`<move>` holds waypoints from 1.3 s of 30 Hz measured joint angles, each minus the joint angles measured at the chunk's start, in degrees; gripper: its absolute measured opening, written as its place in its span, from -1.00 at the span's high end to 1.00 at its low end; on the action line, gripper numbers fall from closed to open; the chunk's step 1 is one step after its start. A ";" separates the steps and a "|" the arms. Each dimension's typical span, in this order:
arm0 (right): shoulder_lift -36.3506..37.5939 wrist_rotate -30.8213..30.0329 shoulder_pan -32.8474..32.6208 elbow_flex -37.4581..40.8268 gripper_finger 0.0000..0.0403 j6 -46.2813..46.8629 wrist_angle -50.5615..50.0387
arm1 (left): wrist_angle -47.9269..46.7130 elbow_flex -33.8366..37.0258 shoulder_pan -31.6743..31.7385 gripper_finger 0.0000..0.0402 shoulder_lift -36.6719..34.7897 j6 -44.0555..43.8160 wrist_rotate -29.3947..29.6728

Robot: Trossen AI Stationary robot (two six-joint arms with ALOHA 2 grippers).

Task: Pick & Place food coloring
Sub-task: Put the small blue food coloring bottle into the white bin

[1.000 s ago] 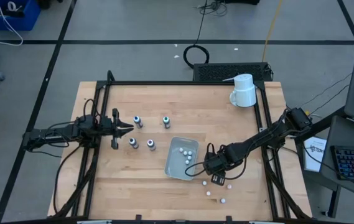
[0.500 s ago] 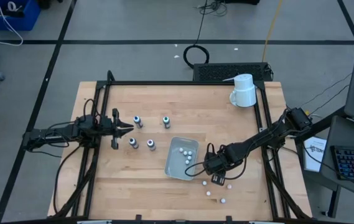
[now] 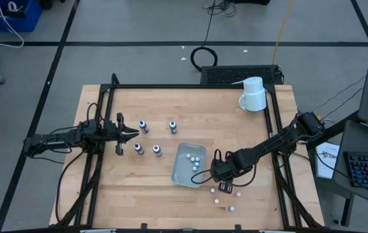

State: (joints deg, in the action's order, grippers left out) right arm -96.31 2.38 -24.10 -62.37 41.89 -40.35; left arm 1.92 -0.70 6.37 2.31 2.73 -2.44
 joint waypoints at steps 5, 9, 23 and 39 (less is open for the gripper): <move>1.03 -1.71 0.24 -0.47 0.79 -1.32 -0.32 | 0.00 -0.01 0.01 0.71 0.00 -0.01 0.00; 3.37 -3.37 0.92 -3.36 0.79 -2.86 -0.93 | -0.01 -0.01 -0.01 0.71 -0.02 0.02 -0.01; 5.03 -11.60 4.37 -26.64 0.79 -17.47 -8.38 | -0.01 0.01 -0.02 0.71 -0.01 0.00 0.00; -15.02 -9.48 10.37 -60.35 0.79 -30.06 -28.73 | 0.04 -0.01 0.01 0.71 -0.02 -0.01 0.00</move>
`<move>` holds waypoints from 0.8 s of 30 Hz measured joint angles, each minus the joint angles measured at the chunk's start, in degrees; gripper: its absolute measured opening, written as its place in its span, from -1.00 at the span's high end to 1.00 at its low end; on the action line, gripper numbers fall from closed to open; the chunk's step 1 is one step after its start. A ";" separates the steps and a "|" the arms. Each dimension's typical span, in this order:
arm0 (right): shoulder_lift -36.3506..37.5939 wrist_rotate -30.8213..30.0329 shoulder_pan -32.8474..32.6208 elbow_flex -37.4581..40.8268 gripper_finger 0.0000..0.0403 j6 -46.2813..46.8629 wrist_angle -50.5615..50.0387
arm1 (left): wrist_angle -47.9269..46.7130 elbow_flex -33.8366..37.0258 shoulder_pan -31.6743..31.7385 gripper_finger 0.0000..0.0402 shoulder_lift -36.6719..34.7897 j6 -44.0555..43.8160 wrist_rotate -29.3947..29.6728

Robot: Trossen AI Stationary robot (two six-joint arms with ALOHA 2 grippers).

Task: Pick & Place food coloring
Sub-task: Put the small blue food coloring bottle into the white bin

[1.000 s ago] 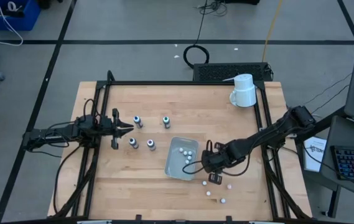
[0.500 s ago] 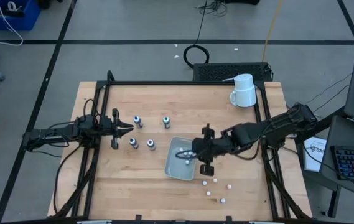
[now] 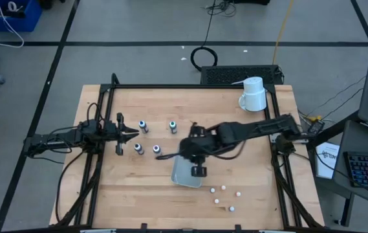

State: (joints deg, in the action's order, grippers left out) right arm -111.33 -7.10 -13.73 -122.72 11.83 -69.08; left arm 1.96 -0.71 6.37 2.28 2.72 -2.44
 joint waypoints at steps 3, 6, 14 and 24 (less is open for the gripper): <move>-4.45 2.39 1.46 -4.70 0.79 -1.05 -3.44 | -0.06 0.02 -0.02 0.71 0.01 0.00 -0.02; -7.56 4.31 2.72 -5.87 0.79 -2.11 -4.91 | -0.04 0.00 0.00 0.71 0.00 0.00 0.00; -15.45 7.27 3.68 -5.87 0.79 -5.21 -6.64 | -0.04 0.00 -0.02 0.71 0.00 0.02 -0.02; -23.42 7.38 3.16 -5.85 0.79 -7.92 -5.70 | -0.03 0.01 0.00 0.71 0.00 0.00 0.00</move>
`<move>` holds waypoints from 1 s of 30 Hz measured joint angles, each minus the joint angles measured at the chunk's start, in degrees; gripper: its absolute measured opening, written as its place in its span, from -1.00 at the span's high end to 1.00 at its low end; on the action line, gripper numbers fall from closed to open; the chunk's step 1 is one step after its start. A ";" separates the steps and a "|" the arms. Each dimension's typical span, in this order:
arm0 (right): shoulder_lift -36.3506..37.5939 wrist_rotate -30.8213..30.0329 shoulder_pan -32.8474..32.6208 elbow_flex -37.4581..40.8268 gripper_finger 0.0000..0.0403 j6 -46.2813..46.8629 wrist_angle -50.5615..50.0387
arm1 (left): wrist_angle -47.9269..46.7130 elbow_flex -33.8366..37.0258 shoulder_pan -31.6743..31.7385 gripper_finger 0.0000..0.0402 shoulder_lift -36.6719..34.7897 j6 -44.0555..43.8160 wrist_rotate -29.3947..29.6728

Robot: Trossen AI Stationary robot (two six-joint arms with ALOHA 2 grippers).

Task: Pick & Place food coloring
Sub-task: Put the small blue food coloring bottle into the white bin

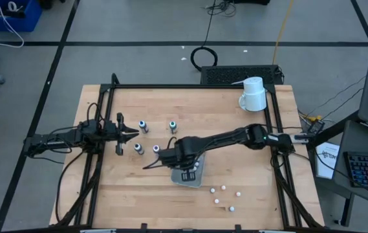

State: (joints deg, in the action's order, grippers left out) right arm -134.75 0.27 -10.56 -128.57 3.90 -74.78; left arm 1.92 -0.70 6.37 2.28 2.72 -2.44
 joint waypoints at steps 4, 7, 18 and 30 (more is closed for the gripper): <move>-1.35 0.04 -0.07 0.44 0.79 -0.33 1.41 | 0.01 -0.01 0.00 0.71 0.00 0.02 0.00; -1.58 0.24 -0.07 1.01 0.79 -0.44 3.10 | -0.02 -0.01 0.00 0.71 0.01 0.01 0.00; -1.27 0.23 -0.05 5.96 0.79 -1.64 10.35 | -0.10 -0.01 -0.02 0.71 0.02 0.02 0.00; -1.22 0.03 -0.34 7.41 0.66 -1.87 12.11 | -0.08 -0.01 0.00 0.71 0.01 0.02 0.00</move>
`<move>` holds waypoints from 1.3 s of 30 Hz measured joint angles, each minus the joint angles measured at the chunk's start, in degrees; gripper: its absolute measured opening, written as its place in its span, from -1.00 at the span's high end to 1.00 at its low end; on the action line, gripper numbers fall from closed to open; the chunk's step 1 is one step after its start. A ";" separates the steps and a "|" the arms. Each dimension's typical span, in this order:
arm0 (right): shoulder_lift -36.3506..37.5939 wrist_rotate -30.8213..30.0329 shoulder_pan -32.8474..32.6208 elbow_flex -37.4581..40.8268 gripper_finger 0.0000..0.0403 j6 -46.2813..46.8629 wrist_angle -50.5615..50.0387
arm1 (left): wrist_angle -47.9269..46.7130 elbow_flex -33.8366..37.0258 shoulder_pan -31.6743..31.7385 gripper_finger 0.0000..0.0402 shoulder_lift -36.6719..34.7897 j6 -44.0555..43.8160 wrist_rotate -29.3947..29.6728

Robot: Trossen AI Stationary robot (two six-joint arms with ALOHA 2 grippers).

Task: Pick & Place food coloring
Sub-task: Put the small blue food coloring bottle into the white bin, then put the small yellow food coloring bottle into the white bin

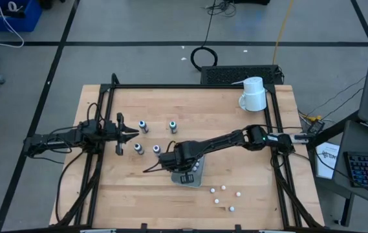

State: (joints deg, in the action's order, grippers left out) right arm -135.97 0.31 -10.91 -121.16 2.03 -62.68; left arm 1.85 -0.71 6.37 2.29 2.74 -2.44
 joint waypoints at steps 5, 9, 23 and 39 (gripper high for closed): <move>-0.40 -0.03 -0.59 0.17 0.51 -1.24 1.35 | 0.02 0.00 0.00 0.71 0.01 0.00 0.00; -0.52 -0.03 -0.88 0.22 0.46 -1.26 1.75 | 0.02 0.00 -0.02 0.71 0.01 0.00 0.00; 0.05 -0.14 -0.84 0.20 0.40 -1.23 1.29 | 0.05 0.02 0.00 0.71 0.01 -0.02 0.00; 13.77 -0.18 -1.99 0.11 0.37 8.21 -2.97 | -0.08 0.01 0.00 0.71 0.01 -0.01 0.00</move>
State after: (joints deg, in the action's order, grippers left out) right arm -122.19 0.13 -12.90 -121.05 10.24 -65.64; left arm 1.77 -0.70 6.37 2.31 2.74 -2.44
